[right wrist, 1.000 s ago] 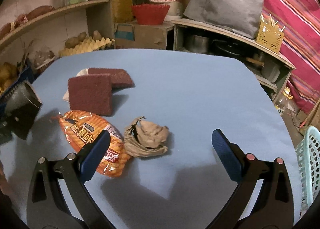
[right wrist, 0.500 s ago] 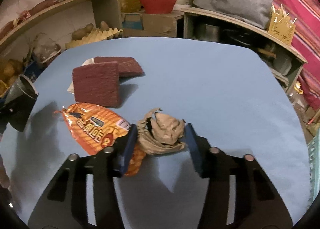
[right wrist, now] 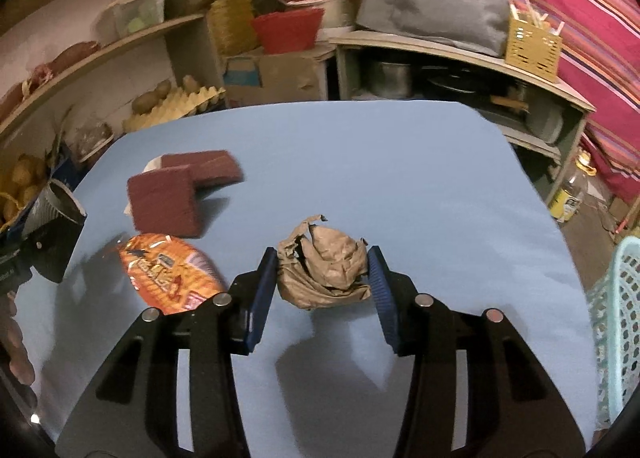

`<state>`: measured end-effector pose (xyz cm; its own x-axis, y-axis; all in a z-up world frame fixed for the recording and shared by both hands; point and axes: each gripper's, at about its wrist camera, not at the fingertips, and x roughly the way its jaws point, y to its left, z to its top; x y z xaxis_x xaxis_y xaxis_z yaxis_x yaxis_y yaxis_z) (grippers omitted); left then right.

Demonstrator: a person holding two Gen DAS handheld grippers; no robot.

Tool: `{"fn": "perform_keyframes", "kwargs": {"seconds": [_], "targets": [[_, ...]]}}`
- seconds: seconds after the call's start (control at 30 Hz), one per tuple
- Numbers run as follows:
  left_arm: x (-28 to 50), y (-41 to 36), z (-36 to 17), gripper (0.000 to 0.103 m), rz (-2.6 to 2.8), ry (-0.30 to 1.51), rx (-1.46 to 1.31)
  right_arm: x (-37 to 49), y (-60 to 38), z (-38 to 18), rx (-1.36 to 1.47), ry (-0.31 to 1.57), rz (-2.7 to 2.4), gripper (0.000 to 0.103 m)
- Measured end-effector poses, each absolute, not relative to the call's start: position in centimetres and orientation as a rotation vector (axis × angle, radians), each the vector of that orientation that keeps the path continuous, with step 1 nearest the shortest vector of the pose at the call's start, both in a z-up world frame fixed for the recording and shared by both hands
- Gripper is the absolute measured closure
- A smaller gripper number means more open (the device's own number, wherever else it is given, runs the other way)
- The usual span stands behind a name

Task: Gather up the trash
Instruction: 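Grasp the black ribbed cup with the left tool while the right tool grasps crumpled brown paper, then carry the black cup and brown paper to the basket and release both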

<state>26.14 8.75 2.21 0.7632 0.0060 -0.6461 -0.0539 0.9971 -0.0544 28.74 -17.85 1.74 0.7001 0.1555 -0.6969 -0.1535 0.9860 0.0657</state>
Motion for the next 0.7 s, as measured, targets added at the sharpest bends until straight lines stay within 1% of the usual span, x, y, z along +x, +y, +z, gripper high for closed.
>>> {"fn": "perform_keyframes", "kwargs": {"seconds": [0.37,0.7], "targets": [[25.9,2.8,2.8,0.012,-0.047,0.696,-0.027,26.6,-24.6,3.6,0.027,0.742,0.098,0.057],[24.6,-3.4,4.4,0.012,-0.109,0.655,0.013,23.9,-32.4,5.4,0.069,0.718,0.020,0.057]]}}
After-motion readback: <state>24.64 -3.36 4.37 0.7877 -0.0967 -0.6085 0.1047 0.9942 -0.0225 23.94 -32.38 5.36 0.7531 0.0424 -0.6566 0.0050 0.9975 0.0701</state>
